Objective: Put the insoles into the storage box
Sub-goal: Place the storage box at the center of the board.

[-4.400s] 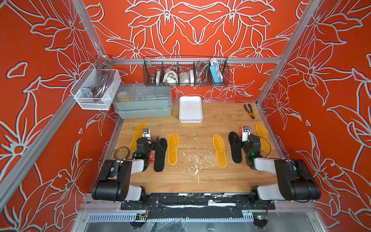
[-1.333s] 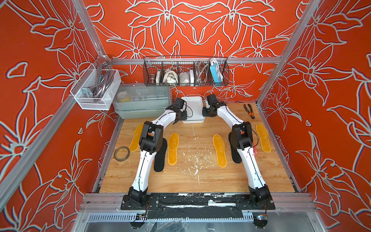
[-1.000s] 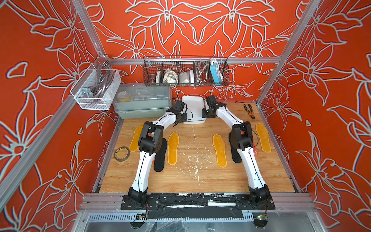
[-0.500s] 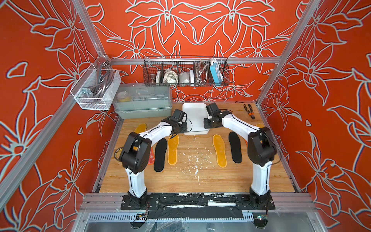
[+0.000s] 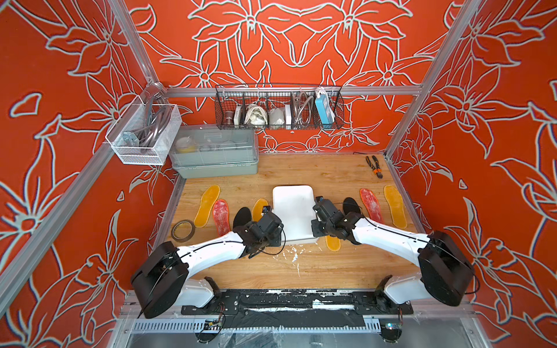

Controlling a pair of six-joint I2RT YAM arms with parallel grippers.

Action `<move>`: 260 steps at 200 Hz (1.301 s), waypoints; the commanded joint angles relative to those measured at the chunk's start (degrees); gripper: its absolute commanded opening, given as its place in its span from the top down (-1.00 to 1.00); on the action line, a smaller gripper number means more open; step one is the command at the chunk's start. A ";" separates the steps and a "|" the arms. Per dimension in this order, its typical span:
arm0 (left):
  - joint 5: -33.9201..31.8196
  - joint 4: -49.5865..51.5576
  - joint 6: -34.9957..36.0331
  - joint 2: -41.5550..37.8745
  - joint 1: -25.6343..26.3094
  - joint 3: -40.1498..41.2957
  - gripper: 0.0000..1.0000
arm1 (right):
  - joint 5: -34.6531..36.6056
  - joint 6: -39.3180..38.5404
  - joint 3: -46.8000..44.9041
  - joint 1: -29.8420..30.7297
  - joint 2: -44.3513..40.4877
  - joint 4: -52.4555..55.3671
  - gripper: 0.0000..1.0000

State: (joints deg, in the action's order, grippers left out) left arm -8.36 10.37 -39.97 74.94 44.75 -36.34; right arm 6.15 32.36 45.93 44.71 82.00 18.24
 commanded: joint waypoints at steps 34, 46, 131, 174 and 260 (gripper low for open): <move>-6.99 -4.68 -0.76 -1.08 0.70 6.03 1.00 | 8.60 0.92 -2.87 2.62 4.51 0.16 0.93; -6.39 -6.12 -0.08 -0.06 0.79 6.28 0.98 | 9.76 1.50 -3.13 2.91 5.09 0.44 0.94; -4.38 -5.74 -0.19 5.25 1.30 3.76 0.59 | 10.37 1.93 -3.21 2.94 8.37 0.98 0.54; -3.91 -4.71 -2.34 2.11 1.48 4.95 0.50 | 11.51 0.05 -2.02 2.94 8.27 1.98 0.43; -4.38 -4.33 -2.75 -1.78 1.48 6.89 0.54 | 10.92 -3.09 1.69 3.00 8.35 4.56 0.26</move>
State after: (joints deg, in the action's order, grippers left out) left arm -11.46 2.66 -42.72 73.60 46.13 -30.00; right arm 14.15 30.63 45.41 48.01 89.65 18.68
